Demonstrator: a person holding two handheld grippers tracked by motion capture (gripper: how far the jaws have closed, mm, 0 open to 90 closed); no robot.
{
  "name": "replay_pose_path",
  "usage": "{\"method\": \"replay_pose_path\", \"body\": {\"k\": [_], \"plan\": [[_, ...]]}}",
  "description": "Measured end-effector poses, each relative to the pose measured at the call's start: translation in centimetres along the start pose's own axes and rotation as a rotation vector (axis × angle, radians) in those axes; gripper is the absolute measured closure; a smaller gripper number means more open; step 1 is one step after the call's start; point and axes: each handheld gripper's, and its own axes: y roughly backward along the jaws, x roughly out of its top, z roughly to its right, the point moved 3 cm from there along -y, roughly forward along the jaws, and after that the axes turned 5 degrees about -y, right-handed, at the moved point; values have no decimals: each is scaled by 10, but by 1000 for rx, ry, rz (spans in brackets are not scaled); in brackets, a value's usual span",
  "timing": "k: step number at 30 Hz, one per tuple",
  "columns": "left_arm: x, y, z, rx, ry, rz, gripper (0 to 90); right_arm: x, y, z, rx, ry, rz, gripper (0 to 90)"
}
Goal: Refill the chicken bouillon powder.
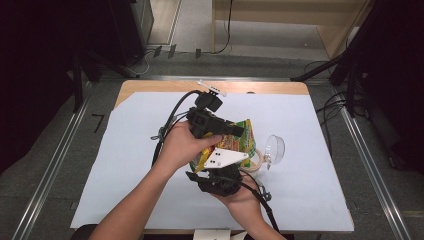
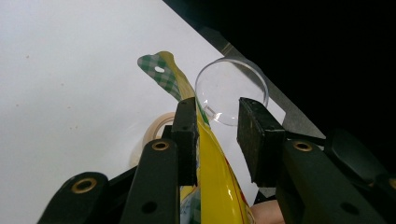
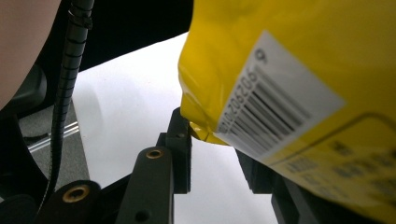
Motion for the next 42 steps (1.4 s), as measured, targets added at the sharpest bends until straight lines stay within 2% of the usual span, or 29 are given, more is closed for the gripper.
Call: {"method": "replay_pose_path", "body": {"k": [20, 42], "plan": [[-1, -3, 2, 12, -13, -17, 692, -3, -1, 0, 6, -9, 0, 690], [-1, -4, 3, 7, -15, -15, 687, -3, -1, 0, 9, -15, 5, 692]]}}
